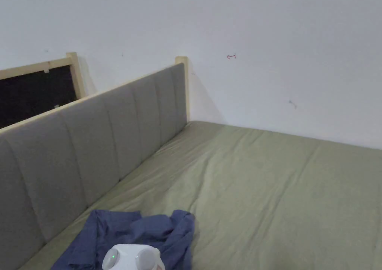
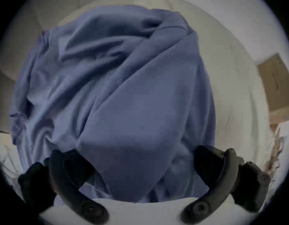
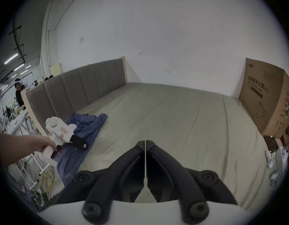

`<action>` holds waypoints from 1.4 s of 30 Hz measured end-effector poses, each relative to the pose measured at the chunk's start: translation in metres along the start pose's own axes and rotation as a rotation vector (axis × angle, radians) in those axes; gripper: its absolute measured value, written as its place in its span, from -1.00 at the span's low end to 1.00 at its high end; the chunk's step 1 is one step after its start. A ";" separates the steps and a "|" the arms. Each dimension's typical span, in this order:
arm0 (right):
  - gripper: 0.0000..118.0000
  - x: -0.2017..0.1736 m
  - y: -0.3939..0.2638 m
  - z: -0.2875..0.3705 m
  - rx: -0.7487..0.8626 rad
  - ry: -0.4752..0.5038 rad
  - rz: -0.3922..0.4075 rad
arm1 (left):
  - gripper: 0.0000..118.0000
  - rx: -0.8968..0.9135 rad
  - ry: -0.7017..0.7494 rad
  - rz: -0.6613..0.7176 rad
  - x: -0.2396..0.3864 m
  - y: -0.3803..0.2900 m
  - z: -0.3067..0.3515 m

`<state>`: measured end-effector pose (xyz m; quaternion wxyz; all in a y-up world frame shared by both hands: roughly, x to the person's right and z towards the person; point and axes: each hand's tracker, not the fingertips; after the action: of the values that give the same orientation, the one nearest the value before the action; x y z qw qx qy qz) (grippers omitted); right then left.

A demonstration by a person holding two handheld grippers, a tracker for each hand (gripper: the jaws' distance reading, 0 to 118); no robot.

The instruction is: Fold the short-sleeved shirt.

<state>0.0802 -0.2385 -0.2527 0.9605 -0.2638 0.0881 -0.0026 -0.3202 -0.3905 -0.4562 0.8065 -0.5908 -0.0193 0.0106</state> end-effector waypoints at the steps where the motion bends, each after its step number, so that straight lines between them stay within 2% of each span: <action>1: -0.99 0.001 -0.002 -0.001 -0.006 0.002 0.001 | 1.00 -0.011 0.016 0.052 -0.006 -0.012 -0.009; 7: -0.99 0.002 -0.003 -0.001 -0.009 0.028 -0.027 | 0.98 0.110 -0.031 0.036 -0.013 -0.033 -0.004; 9: -0.99 0.004 0.000 0.003 -0.001 0.037 -0.032 | 0.59 0.155 -0.018 0.070 -0.016 -0.040 0.012; 10: -0.99 0.005 0.000 0.006 0.005 0.037 -0.031 | 0.23 0.191 -0.061 0.065 -0.028 -0.047 0.024; 11: -0.99 0.006 0.001 0.010 0.013 0.033 -0.028 | -0.60 0.213 -0.079 0.068 -0.032 -0.050 0.033; 12: -0.99 0.007 0.002 0.014 0.021 0.029 -0.027 | -0.80 0.216 -0.117 0.069 -0.034 -0.052 0.039; 13: -0.99 0.009 0.003 0.019 0.028 0.029 -0.028 | -0.80 0.245 -0.062 0.056 -0.041 -0.061 0.056; 16: -0.99 0.013 0.004 0.033 0.047 0.026 -0.035 | -0.80 0.380 -0.049 -0.018 -0.047 -0.070 0.109; 17: -0.99 0.015 0.005 0.039 0.055 0.022 -0.036 | -0.80 0.442 -0.018 -0.016 -0.054 -0.071 0.132; 20: -0.99 0.022 0.007 0.060 0.089 0.008 -0.043 | -0.80 0.622 -0.050 0.076 -0.069 -0.071 0.203; 22: -0.99 0.029 0.008 0.080 0.172 0.024 -0.056 | -0.80 0.739 -0.050 0.080 -0.063 -0.071 0.257; 24: -0.99 0.036 0.010 0.100 0.245 0.048 -0.058 | -0.80 0.838 -0.103 0.011 -0.050 -0.069 0.304; 26: -0.99 0.041 0.015 0.120 0.302 -0.018 -0.047 | -0.80 0.913 -0.117 -0.117 -0.016 -0.064 0.349; 28: -0.99 0.049 0.021 0.138 0.354 -0.056 -0.071 | -0.80 0.966 -0.167 -0.211 0.021 -0.062 0.383; 31: -0.99 0.066 0.030 0.166 0.433 -0.087 -0.125 | -0.80 0.961 -0.291 -0.329 0.094 -0.059 0.416; 34: -0.99 0.083 0.036 0.192 0.496 -0.153 -0.143 | -0.80 0.904 -0.411 -0.468 0.163 -0.053 0.425; 37: -0.99 0.098 0.034 0.215 0.548 -0.249 -0.135 | -0.80 0.852 -0.471 -0.618 0.240 -0.050 0.416; 40: -0.99 0.113 0.027 0.229 0.560 -0.333 -0.146 | -0.80 0.726 -0.564 -0.660 0.307 -0.039 0.380; 41: -0.99 0.118 0.024 0.229 0.564 -0.390 -0.151 | -0.80 0.666 -0.606 -0.651 0.320 -0.037 0.362; 42: -0.99 0.120 0.020 0.224 0.531 -0.529 -0.105 | -0.80 0.586 -0.632 -0.659 0.348 -0.033 0.332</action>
<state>0.2360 -0.1134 -0.0936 0.9835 -0.0013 -0.1805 -0.0065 0.0124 -0.0706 -0.3184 0.8530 -0.2718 -0.4414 -0.0610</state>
